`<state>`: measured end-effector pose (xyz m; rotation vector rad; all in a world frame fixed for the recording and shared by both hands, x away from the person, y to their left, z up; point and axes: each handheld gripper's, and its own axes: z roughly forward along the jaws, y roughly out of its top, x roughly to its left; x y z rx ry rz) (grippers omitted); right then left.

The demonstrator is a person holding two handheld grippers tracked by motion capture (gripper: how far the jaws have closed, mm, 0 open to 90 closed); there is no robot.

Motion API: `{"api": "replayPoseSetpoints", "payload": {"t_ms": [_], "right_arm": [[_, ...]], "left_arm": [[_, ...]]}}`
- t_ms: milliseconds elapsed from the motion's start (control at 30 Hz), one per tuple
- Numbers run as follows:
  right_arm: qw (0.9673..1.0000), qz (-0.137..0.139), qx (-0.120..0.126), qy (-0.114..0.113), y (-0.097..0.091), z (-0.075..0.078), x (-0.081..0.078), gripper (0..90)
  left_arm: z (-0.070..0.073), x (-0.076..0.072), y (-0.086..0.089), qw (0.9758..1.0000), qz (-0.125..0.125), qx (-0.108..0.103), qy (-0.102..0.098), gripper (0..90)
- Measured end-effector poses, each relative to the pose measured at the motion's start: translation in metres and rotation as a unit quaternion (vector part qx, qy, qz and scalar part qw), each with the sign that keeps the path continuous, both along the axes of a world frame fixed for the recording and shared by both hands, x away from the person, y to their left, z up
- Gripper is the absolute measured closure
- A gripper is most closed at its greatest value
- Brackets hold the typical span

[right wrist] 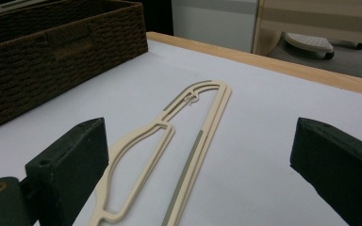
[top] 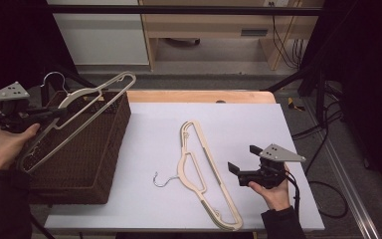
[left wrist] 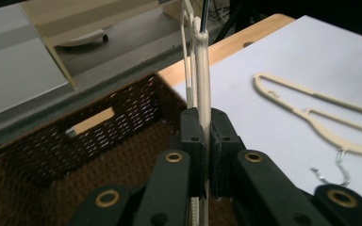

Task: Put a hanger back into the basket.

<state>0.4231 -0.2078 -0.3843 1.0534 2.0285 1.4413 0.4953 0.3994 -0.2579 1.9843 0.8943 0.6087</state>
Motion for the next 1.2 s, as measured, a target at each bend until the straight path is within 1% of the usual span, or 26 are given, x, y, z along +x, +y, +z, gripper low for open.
{"api": "replayPoseSetpoints", "payload": {"t_ms": [33,67,100,133,167,200,233,333,433,467,500,633,667,700,733,800,833,867,900,933,967,1000,1100,1133,1167,1200], "right_arm": [[1.0,0.001,0.0,-0.001,0.0,0.0,0.0,5.2],[1.0,0.001,0.0,-0.001,0.0,0.0,0.0,5.2],[1.0,0.002,0.0,-0.001,0.0,0.0,0.0,5.1],[1.0,0.002,0.0,-0.001,0.0,0.0,0.0,5.1],[1.0,0.002,0.0,0.0,0.001,0.0,0.0,5.0],[1.0,0.002,-0.001,0.0,0.001,0.0,0.0,5.0],[1.0,0.002,-0.001,0.0,0.001,0.0,0.0,5.0],[1.0,0.0,-0.002,0.0,0.0,-0.001,0.001,5.0],[1.0,0.001,-0.002,0.0,0.0,-0.001,0.001,5.0],[1.0,0.001,-0.002,0.001,0.0,-0.001,0.001,5.0],[1.0,0.0,-0.002,0.002,0.0,-0.001,0.001,5.0],[1.0,0.003,-0.004,0.001,0.001,-0.002,0.001,5.0],[1.0,0.003,-0.004,0.001,0.001,-0.002,0.001,5.0],[1.0,0.004,-0.004,0.003,0.002,-0.001,0.001,5.0],[1.0,0.006,-0.005,0.003,0.002,-0.002,0.001,5.0],[1.0,0.005,-0.005,0.002,0.002,-0.002,0.001,5.0],[1.0,0.003,-0.005,0.003,0.003,-0.002,0.001,4.9],[1.0,0.003,-0.006,0.003,0.003,-0.002,0.001,5.0],[1.0,0.003,-0.006,0.003,0.003,-0.002,0.001,5.0],[1.0,0.003,-0.006,0.003,0.003,-0.002,0.001,5.0],[1.0,0.003,-0.006,0.003,0.003,-0.003,0.001,5.0],[1.0,0.004,-0.006,0.005,0.003,-0.003,0.001,5.0],[0.9999,0.007,-0.008,0.005,0.004,-0.003,0.002,5.0],[0.9999,0.007,-0.008,0.005,0.004,-0.003,0.002,5.0],[0.9999,0.008,-0.009,0.004,0.004,-0.003,0.002,5.0],[0.9999,0.008,-0.008,0.005,0.004,-0.003,0.001,5.0]], "left_arm": [[-0.005,0.003,0.009,0.9999,0.009,0.009,0.006,86.4],[-0.005,0.003,0.009,0.9999,0.009,0.009,0.006,86.3],[-0.009,0.004,0.014,0.9998,0.016,0.004,0.01,86.4],[-0.011,0.005,0.017,0.9998,0.017,0.006,0.013,86.4],[-0.017,0.007,0.024,0.9996,0.021,0.0,0.019,86.3],[-0.02,0.008,0.028,0.9995,0.021,0.0,0.022,86.3],[-0.023,0.008,0.029,0.9995,0.023,-0.004,0.023,86.3],[-0.031,0.009,0.034,0.9992,0.025,0.002,0.031,86.3],[-0.038,0.009,0.037,0.999,0.023,0.001,0.039,86.3],[-0.038,0.009,0.037,0.999,0.023,0.001,0.039,86.3],[-0.042,0.008,0.039,0.9988,0.022,0.0,0.043,86.4],[-0.054,0.005,0.046,0.9981,0.027,-0.014,0.053,86.3],[-0.054,0.005,0.046,0.9981,0.027,-0.014,0.053,86.3],[-0.06,0.004,0.048,0.9976,0.03,-0.024,0.059,86.3],[-0.06,0.004,0.048,0.9976,0.03,-0.024,0.059,86.3],[-0.068,0.003,0.05,0.9972,0.03,-0.029,0.063,86.3],[-0.075,0.003,0.051,0.9964,0.033,-0.022,0.075,86.4],[-0.079,0.003,0.051,0.9959,0.035,-0.012,0.082,86.4],[-0.079,0.003,0.051,0.9959,0.035,-0.012,0.082,86.4],[-0.082,0.003,0.051,0.9957,0.036,-0.01,0.085,86.4],[-0.084,0.003,0.051,0.9954,0.036,-0.015,0.087,86.4],[-0.088,0.005,0.049,0.9952,0.036,-0.013,0.09,86.3],[-0.097,0.009,0.042,0.9936,0.043,0.003,0.104,86.3],[-0.097,0.009,0.042,0.9936,0.043,0.003,0.104,86.3],[-0.105,0.014,0.037,0.9922,0.051,0.011,0.113,86.2],[-0.105,0.014,0.037,0.9922,0.051,0.011,0.113,86.1]]}}
